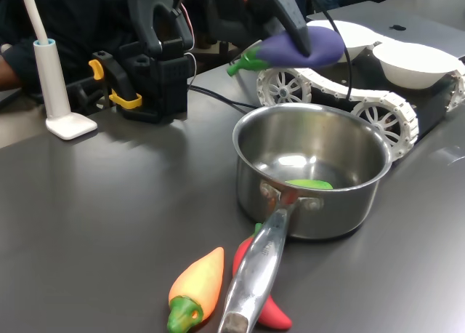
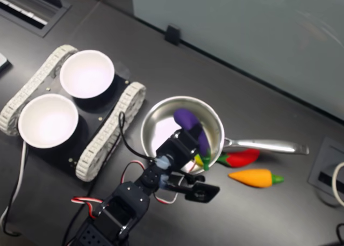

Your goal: Pick up the brinjal and place them in the pan

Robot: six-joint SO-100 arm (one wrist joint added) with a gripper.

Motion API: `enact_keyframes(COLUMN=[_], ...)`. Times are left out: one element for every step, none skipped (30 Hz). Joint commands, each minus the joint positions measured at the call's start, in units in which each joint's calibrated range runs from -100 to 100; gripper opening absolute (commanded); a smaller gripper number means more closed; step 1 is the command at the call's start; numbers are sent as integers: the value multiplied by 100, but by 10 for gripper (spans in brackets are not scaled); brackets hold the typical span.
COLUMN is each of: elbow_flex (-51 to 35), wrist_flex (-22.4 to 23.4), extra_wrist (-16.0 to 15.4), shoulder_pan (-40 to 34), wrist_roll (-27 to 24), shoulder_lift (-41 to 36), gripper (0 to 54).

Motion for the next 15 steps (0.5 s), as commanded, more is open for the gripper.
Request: enact_keyframes(elbow_flex=[-107, -107, -70, 2, 102, 193, 320, 420, 511, 620, 711, 811, 911, 993, 1066], wrist_flex=[-370, -370, -387, -438, -498, -566, -643, -703, -745, -797, -848, -890, -950, -993, -1027], extra_wrist=[36, 36, 36, 36, 44, 61, 95, 112, 128, 162, 179, 179, 187, 187, 187], shoulder_pan=[-210, -245, -279, -291, -302, -325, -348, -348, -359, -382, -382, -382, -382, -382, -428], wrist_roll=[78, 88, 103, 112, 132, 156, 171, 186, 195, 190, 190, 195, 195, 200, 215], shoulder_lift=[80, 139, 181, 189, 189, 189, 189, 198, 198, 198, 206, 215, 215, 215, 215], gripper=[2, 2, 2, 2, 2, 2, 2, 2, 2, 2, 2, 2, 2, 2, 2])
